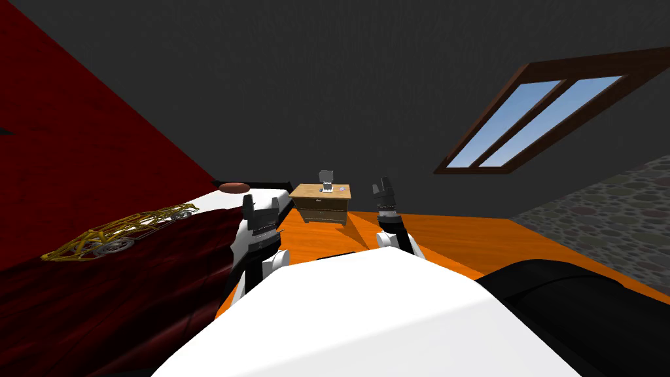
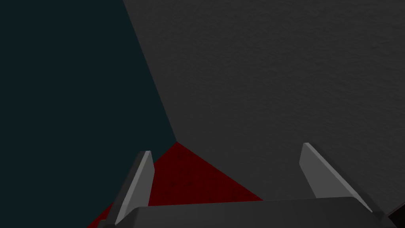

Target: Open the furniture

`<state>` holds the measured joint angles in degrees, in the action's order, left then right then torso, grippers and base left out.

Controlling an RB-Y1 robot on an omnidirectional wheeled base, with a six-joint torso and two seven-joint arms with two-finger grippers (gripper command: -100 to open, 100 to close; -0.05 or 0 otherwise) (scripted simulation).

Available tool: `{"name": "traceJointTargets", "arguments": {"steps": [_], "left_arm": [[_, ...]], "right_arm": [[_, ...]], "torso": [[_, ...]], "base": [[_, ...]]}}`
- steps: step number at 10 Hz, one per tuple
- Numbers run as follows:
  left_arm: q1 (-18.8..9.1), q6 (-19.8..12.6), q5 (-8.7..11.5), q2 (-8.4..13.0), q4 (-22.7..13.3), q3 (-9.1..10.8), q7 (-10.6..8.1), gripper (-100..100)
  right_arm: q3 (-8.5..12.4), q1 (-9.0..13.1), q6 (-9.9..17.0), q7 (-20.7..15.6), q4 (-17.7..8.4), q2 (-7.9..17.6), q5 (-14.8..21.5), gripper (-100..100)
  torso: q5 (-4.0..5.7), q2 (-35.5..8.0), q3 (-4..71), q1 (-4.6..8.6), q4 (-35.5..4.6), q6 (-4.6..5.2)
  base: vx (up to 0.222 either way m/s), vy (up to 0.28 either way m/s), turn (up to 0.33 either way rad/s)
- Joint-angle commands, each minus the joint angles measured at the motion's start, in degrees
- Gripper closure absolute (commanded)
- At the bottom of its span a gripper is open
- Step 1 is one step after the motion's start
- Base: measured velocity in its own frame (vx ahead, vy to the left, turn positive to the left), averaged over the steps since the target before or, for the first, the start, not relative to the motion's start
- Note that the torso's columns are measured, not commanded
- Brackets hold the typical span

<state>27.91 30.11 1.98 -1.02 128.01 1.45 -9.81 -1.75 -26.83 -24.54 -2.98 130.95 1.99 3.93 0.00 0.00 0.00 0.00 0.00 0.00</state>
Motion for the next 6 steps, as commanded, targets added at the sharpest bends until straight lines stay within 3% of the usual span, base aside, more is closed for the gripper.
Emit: {"name": "traceJointTargets", "arguments": {"steps": [1, 6], "left_arm": [[0.0, 0.0, 0.0, 0.0, 0.0, 0.0, 0.0, 0], [0.0, 0.0, 0.0, 0.0, 0.0, 0.0, 0.0, 0]], "right_arm": [[0.0, 0.0, 0.0, 0.0, 0.0, 0.0, 0.0, 0], [0.0, 0.0, 0.0, 0.0, 0.0, 0.0, 0.0, 0]], "torso": [[0.0, -2.3, 4.7, 0.0, -2.3, 0.0], [0.0, -22.7, 45.4, 0.0, -22.7, 0.0]], "base": [[0.0, 0.0, 0.0], [0.0, 0.0, 0.0]]}}
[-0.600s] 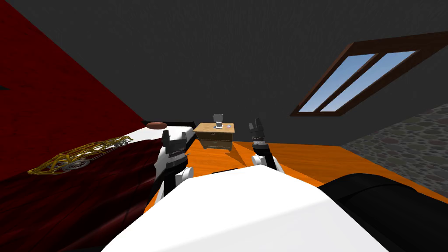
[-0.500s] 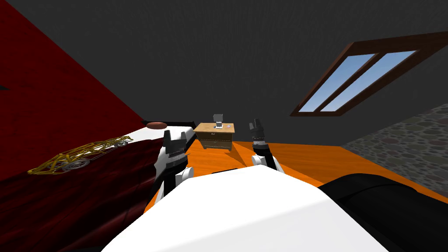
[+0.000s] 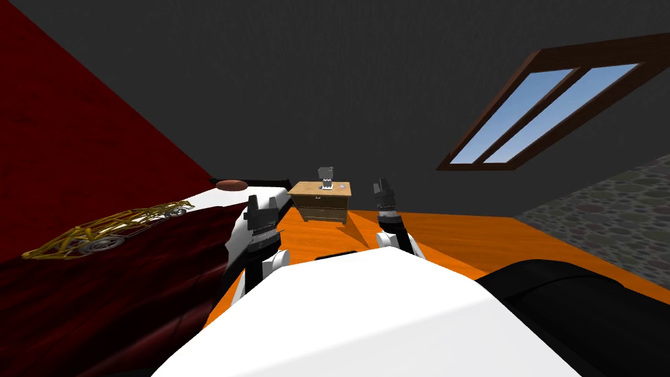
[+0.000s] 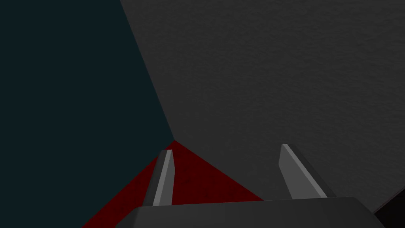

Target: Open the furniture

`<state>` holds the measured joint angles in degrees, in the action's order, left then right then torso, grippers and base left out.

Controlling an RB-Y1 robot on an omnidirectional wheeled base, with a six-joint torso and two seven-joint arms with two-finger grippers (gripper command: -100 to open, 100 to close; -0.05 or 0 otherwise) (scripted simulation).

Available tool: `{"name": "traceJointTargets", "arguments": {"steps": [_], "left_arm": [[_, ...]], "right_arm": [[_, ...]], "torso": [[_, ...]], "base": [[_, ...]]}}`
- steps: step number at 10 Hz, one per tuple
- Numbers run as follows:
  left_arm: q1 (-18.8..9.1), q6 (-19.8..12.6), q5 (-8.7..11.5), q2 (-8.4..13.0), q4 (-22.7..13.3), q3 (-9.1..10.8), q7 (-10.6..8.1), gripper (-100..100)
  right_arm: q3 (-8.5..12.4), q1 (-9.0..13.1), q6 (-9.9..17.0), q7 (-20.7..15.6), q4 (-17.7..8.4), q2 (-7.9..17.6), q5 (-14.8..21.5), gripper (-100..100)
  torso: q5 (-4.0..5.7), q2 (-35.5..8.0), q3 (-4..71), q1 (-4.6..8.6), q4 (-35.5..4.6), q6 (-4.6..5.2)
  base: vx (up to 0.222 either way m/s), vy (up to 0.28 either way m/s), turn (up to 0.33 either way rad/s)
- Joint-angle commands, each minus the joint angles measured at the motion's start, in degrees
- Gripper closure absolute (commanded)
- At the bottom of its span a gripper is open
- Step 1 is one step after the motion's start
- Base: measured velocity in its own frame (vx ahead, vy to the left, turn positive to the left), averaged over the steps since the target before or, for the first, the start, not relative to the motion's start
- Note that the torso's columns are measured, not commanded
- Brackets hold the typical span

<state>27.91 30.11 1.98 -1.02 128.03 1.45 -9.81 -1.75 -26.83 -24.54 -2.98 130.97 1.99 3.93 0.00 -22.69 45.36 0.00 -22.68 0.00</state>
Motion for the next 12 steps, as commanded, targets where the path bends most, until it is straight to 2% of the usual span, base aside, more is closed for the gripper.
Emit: {"name": "traceJointTargets", "arguments": {"steps": [1, 3, 4, 5, 8, 9, 12], "left_arm": [[0.0, 0.0, 0.0, 0.0, 0.0, 0.0, 0.0, 0], [0.0, 0.0, 0.0, 0.0, 0.0, 0.0, 0.0, 0], [-0.2, 0.4, 0.1, 2.1, -1.0, 0.05, 0.07, -100], [-0.4, 0.9, 0.2, 3.5, -2.0, 0.1, 0.14, -100], [-1.4, 3.0, 0.8, 7.3, -6.4, 0.38, 0.46, -100], [-1.4, 3.0, 0.8, 7.3, -6.6, 0.38, 0.46, -100], [-2.8, 6.2, 1.7, 9.8, -12.3, 0.85, 0.9, -100]], "right_arm": [[0.0, 0.0, 0.0, 0.0, 0.0, 0.0, 0.0, 0], [0.0, 0.0, 0.0, 0.0, 0.0, 0.0, 0.0, 0], [0.0, 0.0, 0.0, 0.0, 0.0, 0.0, 0.0, 0], [0.0, 0.0, 0.0, 0.0, 0.0, 0.0, 0.0, 0], [0.0, 0.0, 0.0, 0.0, 0.0, 0.0, 0.0, 0], [0.0, 0.0, 0.0, 0.0, 0.0, 0.0, 0.0, 0], [0.0, 0.0, 0.0, 0.0, 0.0, 0.0, 0.0, 0]], "torso": [[0.0, -4.2, 8.5, 0.0, -4.2, 0.0], [0.0, -12.7, 25.4, 0.0, -12.7, 0.0], [0.0, -16.9, 33.8, 0.0, -16.9, 0.0], [-0.01, -18.8, 37.8, -0.03, -18.8, 0.0], [-0.02, -19.5, 39.2, -0.06, -19.6, 0.0], [-0.02, -19.5, 39.2, -0.05, -19.6, 0.0], [0.0, -19.6, 39.2, 0.01, -19.6, 0.0]], "base": [[0.0, 0.0, 0.0], [0.0, 0.0, 0.0], [0.017, 0.002, -0.016], [0.024, 0.011, -0.024], [0.042, 0.026, -0.03], [0.039, 0.025, -0.018], [0.052, 0.024, -0.05]]}}
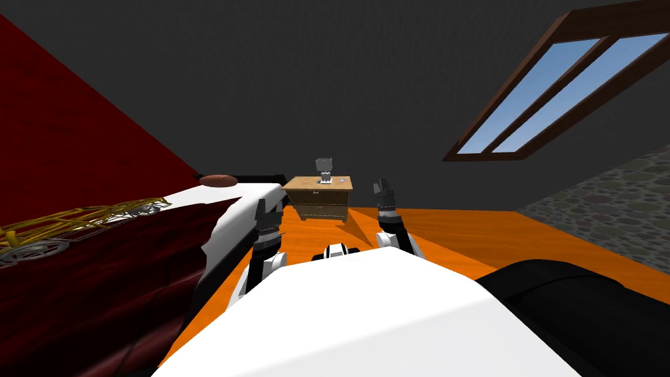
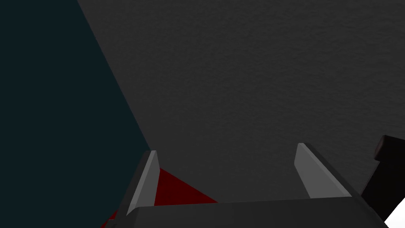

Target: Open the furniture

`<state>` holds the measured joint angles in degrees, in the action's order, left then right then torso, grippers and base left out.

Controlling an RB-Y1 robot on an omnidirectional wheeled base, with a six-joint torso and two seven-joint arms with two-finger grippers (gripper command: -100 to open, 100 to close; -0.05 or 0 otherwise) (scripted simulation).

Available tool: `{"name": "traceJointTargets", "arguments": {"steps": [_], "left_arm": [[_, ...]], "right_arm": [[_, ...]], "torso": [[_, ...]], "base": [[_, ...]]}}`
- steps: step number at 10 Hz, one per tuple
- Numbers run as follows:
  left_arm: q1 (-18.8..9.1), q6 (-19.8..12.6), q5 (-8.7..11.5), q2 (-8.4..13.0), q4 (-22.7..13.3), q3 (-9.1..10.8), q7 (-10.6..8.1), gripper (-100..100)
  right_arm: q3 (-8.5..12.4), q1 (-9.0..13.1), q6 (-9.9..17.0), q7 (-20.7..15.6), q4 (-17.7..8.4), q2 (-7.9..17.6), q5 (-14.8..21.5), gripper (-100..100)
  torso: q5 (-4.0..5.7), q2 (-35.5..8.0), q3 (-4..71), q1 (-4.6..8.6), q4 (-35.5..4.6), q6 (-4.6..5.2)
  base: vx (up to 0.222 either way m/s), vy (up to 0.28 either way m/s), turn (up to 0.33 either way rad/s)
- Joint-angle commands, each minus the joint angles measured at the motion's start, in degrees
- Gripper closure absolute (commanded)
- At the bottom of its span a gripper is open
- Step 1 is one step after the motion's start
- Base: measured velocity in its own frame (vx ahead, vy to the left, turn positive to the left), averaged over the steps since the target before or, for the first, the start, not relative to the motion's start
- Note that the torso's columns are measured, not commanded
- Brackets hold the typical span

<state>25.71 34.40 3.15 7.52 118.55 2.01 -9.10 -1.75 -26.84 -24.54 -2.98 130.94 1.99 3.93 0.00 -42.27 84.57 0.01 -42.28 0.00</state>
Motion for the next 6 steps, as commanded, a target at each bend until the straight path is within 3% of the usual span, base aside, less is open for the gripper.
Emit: {"name": "traceJointTargets", "arguments": {"steps": [1, 6], "left_arm": [[-0.6, 2.0, 0.6, 1.2, -3.6, 0.3, 0.2, -100], [-2.2, 6.0, 1.7, 2.5, -11.4, 0.87, 0.76, -100]], "right_arm": [[0.0, 0.0, 0.0, 0.0, 0.0, 0.0, 0.0, 0], [0.0, 0.0, 0.0, 0.0, 0.0, 0.0, 0.0, 0]], "torso": [[-0.01, 0.0, 0.0, -0.03, 0.0, 0.0], [-0.01, 0.1, 0.0, -0.04, 0.0, 0.0]], "base": [[0.047, 0.032, -0.011], [0.05, 0.034, -0.036]]}}
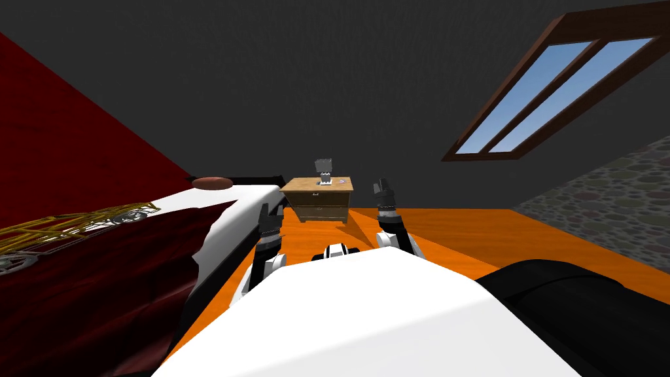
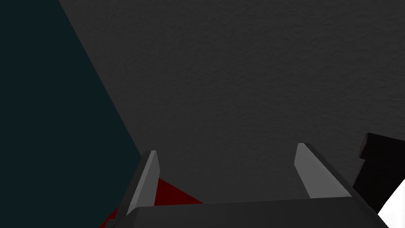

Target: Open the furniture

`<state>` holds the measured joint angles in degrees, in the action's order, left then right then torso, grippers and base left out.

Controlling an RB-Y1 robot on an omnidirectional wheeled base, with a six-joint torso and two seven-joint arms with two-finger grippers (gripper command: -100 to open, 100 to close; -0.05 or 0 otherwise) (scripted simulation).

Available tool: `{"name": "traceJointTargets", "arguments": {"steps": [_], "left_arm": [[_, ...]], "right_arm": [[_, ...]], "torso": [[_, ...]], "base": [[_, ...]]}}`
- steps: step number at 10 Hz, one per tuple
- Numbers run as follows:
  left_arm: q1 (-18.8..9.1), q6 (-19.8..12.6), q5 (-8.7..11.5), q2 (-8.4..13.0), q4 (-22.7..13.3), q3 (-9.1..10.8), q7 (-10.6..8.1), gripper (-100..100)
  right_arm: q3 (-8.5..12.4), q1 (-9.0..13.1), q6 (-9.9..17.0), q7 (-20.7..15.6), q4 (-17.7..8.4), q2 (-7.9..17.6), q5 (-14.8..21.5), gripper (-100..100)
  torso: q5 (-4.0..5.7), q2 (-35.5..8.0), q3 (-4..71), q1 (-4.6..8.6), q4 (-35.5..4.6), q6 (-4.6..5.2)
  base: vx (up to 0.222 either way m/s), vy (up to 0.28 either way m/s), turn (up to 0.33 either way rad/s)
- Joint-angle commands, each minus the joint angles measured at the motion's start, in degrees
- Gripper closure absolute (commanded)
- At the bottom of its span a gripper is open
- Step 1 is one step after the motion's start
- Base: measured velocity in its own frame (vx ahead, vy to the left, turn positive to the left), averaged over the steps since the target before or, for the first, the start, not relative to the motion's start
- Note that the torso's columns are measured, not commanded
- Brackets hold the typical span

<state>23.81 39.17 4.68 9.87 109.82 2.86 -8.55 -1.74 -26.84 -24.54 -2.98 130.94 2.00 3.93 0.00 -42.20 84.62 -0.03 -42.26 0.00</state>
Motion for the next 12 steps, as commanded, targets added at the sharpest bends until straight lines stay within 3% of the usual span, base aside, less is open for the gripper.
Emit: {"name": "traceJointTargets", "arguments": {"steps": [1, 12], "left_arm": [[-0.9, 2.7, 0.6, 0.4, -4.4, 0.22, 0.42, -100], [-4.1, 10.8, 2.5, 0.7, -21.1, 0.81, 1.78, -100]], "right_arm": [[0.0, 0.0, 0.0, 0.0, 0.0, 0.0, 0.0, 0], [0.0, 0.0, 0.0, 0.0, 0.0, 0.0, 0.0, 0]], "torso": [[-0.01, 0.0, 0.0, -0.01, 0.0, -0.01], [0.0, -0.1, -0.1, 0.03, 0.0, 0.0]], "base": [[0.057, 0.042, -0.046], [0.055, 0.028, -0.039]]}}
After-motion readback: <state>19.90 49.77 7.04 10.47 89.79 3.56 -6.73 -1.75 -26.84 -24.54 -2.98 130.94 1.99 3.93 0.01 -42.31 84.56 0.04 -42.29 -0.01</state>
